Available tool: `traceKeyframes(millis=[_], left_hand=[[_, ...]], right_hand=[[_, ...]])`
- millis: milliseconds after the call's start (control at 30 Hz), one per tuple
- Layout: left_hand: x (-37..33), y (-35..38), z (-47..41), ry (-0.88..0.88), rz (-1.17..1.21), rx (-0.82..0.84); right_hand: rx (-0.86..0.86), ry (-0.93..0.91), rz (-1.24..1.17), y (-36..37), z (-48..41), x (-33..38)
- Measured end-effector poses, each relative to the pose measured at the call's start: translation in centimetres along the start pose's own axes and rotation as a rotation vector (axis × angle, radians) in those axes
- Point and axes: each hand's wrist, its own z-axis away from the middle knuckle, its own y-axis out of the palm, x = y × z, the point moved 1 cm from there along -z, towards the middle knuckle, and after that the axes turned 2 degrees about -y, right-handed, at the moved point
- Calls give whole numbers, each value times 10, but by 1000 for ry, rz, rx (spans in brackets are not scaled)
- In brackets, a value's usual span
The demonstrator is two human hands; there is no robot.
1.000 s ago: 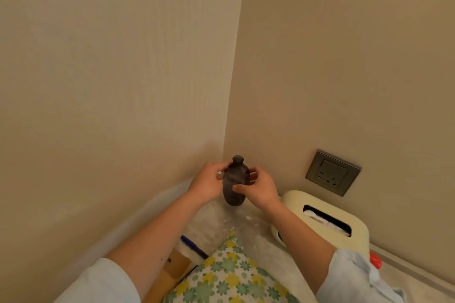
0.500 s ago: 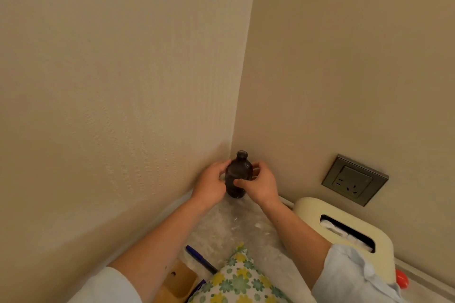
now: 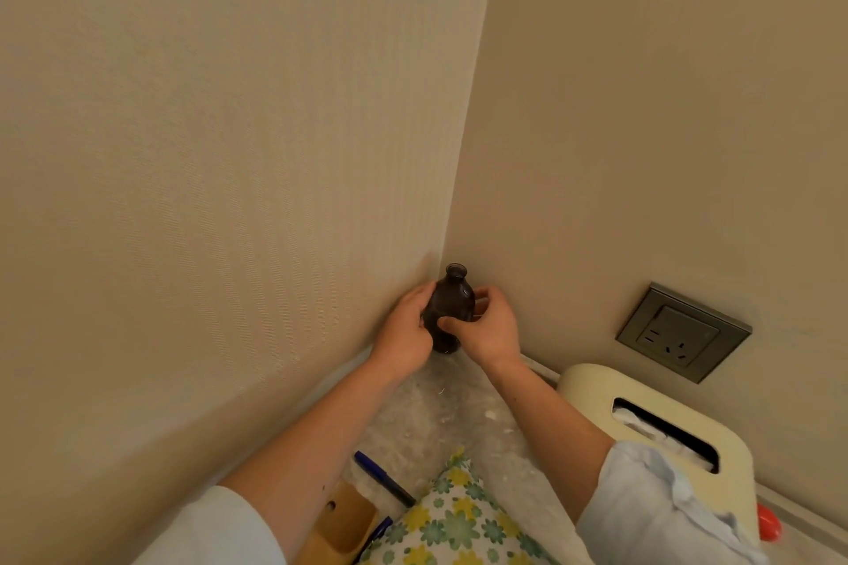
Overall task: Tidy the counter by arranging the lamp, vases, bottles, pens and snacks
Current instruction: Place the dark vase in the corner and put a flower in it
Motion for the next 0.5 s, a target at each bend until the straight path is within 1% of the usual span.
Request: traceKeyframes(millis=[200,367,433,500], left_hand=[[-2,2,9,10,-38,9],[-10,1,21,-18,-69,-29],[-18,1,30,-12,-47,-53],[-27,3,41,-12,26,-82]], right_hand=[[17,14,8,0,1,1],[34,49,-1,-11,12,5],[28,34,-20,-23,24,11],[27,13,-49,-39,40,18]])
